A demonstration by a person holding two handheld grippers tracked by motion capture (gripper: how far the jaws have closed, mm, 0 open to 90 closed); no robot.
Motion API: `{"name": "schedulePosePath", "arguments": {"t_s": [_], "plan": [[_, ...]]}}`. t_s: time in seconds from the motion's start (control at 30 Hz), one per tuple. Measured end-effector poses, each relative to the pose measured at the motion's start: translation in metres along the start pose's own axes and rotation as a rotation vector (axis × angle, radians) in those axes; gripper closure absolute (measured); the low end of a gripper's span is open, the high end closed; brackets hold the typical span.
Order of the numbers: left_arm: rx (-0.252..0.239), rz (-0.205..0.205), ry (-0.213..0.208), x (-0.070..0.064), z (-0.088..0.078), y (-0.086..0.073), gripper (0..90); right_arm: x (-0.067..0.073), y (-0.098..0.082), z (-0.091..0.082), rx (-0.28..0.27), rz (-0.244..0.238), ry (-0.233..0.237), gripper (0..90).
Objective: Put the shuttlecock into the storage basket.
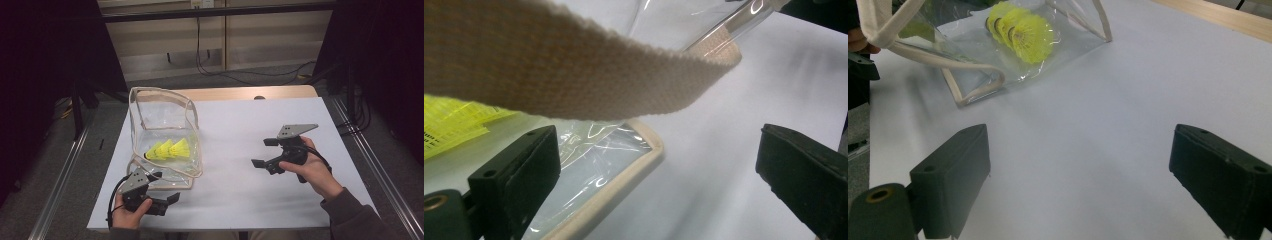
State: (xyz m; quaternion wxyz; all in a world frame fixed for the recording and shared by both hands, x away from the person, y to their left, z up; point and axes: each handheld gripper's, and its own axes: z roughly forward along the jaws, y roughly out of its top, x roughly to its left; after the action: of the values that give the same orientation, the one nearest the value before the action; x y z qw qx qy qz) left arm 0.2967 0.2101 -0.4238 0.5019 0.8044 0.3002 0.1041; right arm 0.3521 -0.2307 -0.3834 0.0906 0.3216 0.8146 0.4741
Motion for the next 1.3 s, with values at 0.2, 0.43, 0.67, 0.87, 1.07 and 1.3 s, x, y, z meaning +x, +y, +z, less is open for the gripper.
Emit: {"name": "schedulePosePath", "arguments": {"t_s": [0.2,0.43,0.67,0.87,1.07,1.3], "plan": [[0.0,0.0,0.0,0.0,0.0,0.0,4.1,-0.002,-0.011,0.001,0.013,0.007,-0.01,9.1],[-0.003,-0.002,0.001,0.0,0.001,0.0,4.1,-0.005,-0.021,-0.001,0.024,0.01,-0.025,9.0],[-0.001,-0.002,0.002,0.0,0.001,0.0,4.1,-0.008,-0.027,-0.006,0.02,0.014,-0.039,9.1],[-0.001,-0.002,0.0,0.0,0.001,0.0,4.1,-0.007,-0.032,-0.007,0.025,0.006,-0.05,9.0],[0.002,-0.002,0.003,0.0,0.001,0.0,4.1,-0.008,-0.038,-0.009,0.025,0.004,-0.063,9.1],[0.004,-0.003,0.001,0.001,0.001,0.0,4.1,-0.007,-0.044,-0.012,0.023,0.008,-0.069,9.1]]}}
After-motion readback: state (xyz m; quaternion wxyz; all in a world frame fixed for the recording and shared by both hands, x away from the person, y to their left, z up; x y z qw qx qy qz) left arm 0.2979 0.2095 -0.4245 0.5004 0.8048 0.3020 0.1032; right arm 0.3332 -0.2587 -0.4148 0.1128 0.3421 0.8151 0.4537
